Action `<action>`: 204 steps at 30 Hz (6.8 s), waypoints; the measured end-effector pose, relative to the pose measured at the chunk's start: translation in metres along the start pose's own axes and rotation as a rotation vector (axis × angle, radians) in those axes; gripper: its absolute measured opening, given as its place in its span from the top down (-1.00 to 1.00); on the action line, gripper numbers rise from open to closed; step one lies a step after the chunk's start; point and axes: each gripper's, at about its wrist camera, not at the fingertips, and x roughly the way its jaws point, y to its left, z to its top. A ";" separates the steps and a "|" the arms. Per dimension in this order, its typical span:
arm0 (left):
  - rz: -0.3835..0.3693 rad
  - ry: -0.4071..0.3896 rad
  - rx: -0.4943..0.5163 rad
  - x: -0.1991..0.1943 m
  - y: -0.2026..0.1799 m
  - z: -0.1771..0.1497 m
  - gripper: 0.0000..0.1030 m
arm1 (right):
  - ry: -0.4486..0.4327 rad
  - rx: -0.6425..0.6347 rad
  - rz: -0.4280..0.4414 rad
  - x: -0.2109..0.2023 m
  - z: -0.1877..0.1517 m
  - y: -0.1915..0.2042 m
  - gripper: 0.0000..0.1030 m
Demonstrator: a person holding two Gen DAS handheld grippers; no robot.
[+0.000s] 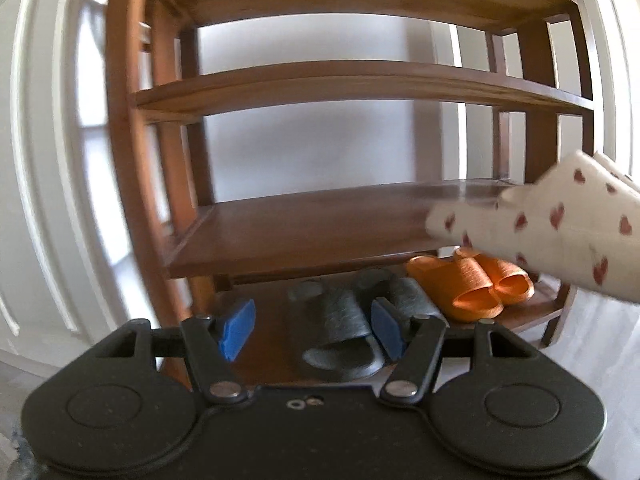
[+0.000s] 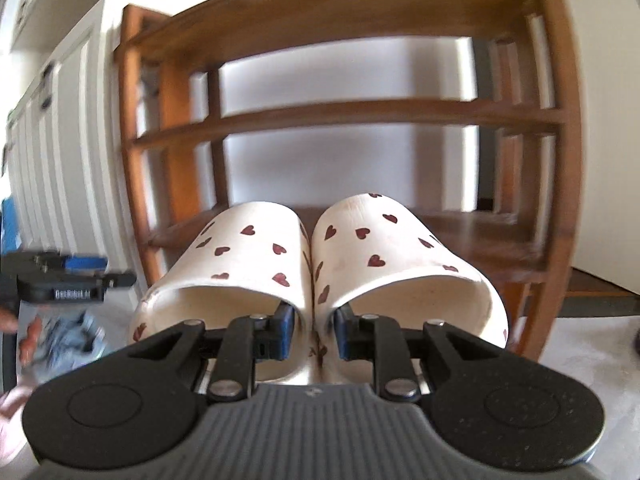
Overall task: Organize scattered shoes
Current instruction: 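Lift the white heart-print slides with the right tool toward the rack, then set the white heart-print slides on the rack's middle shelf, then open the right tool and move it to the pink slippers, then insert the right tool fingers into both pink slippers and close, then lift the pink slippers with the right tool toward the rack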
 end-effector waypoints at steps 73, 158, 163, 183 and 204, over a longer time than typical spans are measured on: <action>0.067 0.001 0.007 0.111 -0.085 0.036 -0.25 | -0.172 -0.106 -0.149 0.092 -0.057 -0.025 -0.36; 0.184 0.232 0.169 -0.064 0.083 -0.116 -0.25 | 0.633 -0.206 0.212 0.160 -0.230 0.186 0.73; 0.158 0.227 0.187 -0.048 0.067 -0.114 -0.25 | 0.500 -0.187 0.214 0.129 -0.220 0.162 0.75; 0.137 0.059 0.231 -0.024 0.018 -0.067 -0.25 | -0.013 -0.196 0.106 0.069 -0.121 0.120 0.78; 0.169 -0.057 0.192 0.002 -0.001 0.000 -0.26 | -0.176 -0.142 0.052 0.042 -0.003 0.084 0.78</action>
